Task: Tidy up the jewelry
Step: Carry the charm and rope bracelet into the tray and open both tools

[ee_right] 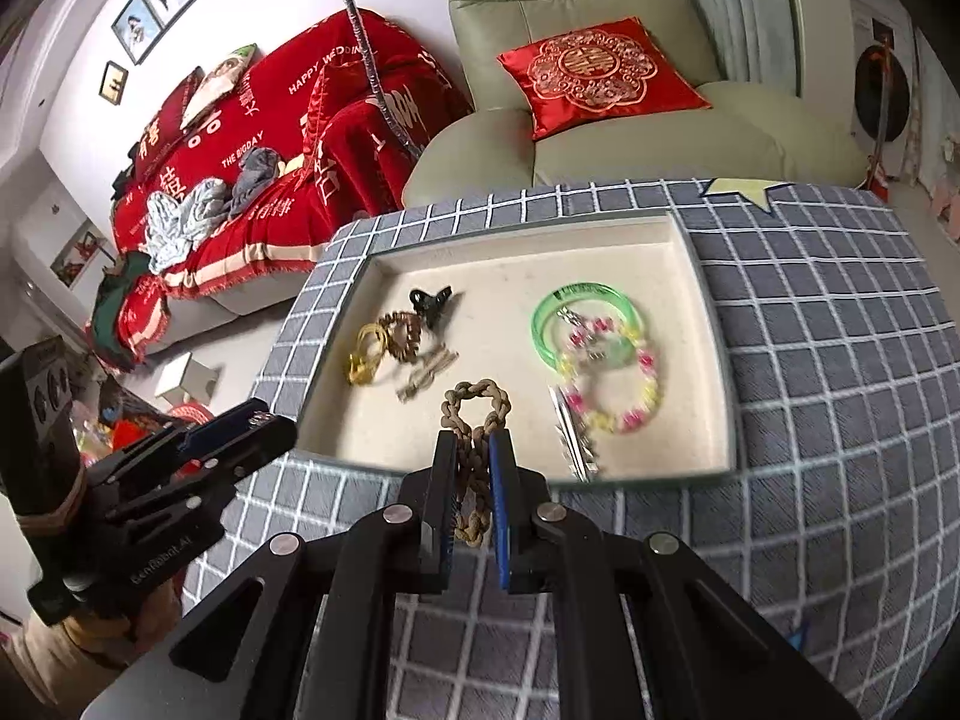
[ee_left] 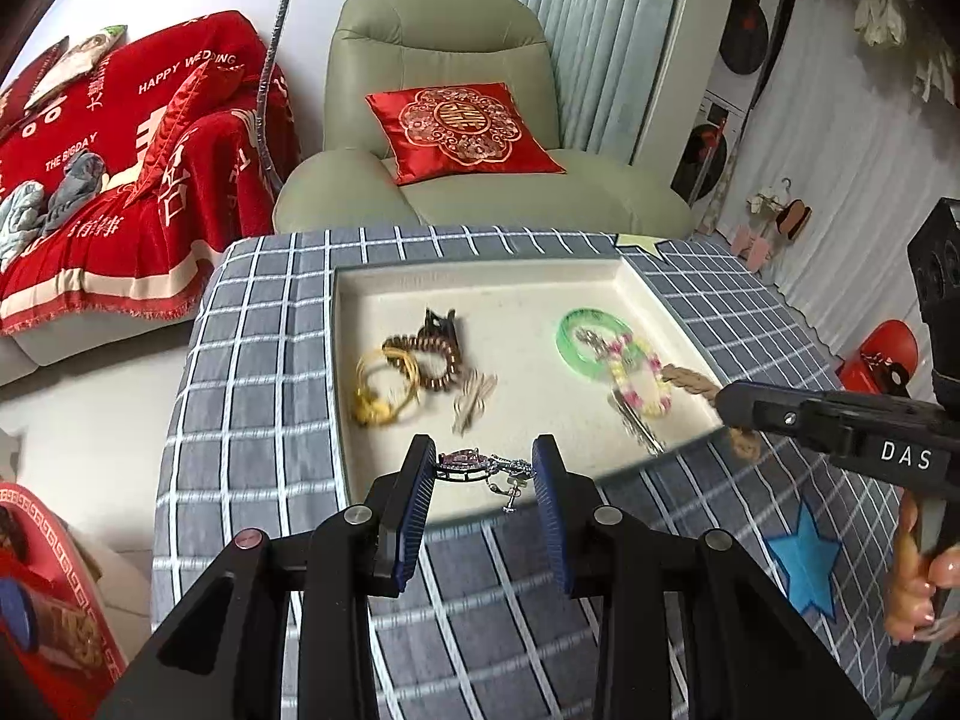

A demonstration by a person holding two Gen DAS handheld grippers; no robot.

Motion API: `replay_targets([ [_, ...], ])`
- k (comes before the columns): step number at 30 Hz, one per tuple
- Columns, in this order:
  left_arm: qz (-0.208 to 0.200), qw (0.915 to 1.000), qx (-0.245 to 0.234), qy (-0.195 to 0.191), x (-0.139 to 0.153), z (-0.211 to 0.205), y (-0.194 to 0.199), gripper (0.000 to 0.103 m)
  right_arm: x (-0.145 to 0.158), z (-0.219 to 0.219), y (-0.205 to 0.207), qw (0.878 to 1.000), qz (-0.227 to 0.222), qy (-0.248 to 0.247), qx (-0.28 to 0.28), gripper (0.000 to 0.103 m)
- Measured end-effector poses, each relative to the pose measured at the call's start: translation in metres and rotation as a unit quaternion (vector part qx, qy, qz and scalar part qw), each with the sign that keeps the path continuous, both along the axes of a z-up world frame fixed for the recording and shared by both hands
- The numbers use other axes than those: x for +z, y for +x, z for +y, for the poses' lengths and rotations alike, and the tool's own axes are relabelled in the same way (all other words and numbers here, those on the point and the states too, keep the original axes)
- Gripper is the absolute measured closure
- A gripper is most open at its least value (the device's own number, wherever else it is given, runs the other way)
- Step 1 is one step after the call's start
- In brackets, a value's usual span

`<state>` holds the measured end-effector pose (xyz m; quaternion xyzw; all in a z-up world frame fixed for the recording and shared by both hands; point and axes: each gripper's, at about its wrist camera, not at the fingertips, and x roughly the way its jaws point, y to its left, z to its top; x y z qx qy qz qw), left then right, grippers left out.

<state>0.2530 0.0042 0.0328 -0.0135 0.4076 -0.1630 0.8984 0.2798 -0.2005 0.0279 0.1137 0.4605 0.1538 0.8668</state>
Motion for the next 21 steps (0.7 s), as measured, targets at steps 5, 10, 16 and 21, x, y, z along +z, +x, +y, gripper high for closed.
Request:
replay_targets([
  [5, 0.006, 0.9999, 0.007, 0.006, -0.009, -0.007, 0.024, 0.053, -0.016, 0.007, 0.024, 1.0, 0.016, -0.005, 0.003, 0.092],
  [10, 0.016, 0.9996, 0.016, 0.014, -0.026, -0.012, 0.043, 0.053, -0.033, 0.012, 0.042, 0.999, 0.032, -0.007, 0.003, 0.092],
  [16, 0.035, 0.9988, 0.023, 0.025, -0.047, -0.021, 0.059, 0.053, -0.055, 0.014, 0.056, 0.999, 0.051, -0.009, -0.001, 0.092],
  [21, 0.045, 0.998, 0.026, 0.036, -0.06, -0.026, 0.065, 0.053, -0.072, 0.01, 0.064, 0.998, 0.064, -0.011, -0.014, 0.092],
])
